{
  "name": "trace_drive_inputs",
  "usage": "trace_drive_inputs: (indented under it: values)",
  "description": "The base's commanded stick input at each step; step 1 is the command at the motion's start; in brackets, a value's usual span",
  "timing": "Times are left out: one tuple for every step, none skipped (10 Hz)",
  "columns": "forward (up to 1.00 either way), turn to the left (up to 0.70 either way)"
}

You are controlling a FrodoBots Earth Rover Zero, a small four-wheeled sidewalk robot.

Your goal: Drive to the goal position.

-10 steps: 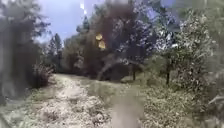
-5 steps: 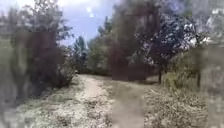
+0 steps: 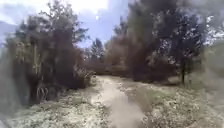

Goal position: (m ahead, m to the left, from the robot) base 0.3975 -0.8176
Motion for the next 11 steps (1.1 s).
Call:
trace_drive_inputs:
  values:
    - [0.5,0.0]
    - [0.5,0.0]
    - [0.5,0.0]
    - [0.5,0.0]
    - [0.5,0.0]
    - [0.49,0.0]
    - [0.49,0.0]
    - [0.49,0.0]
    - [0.49,0.0]
    - [0.49,0.0]
    - [0.49,0.0]
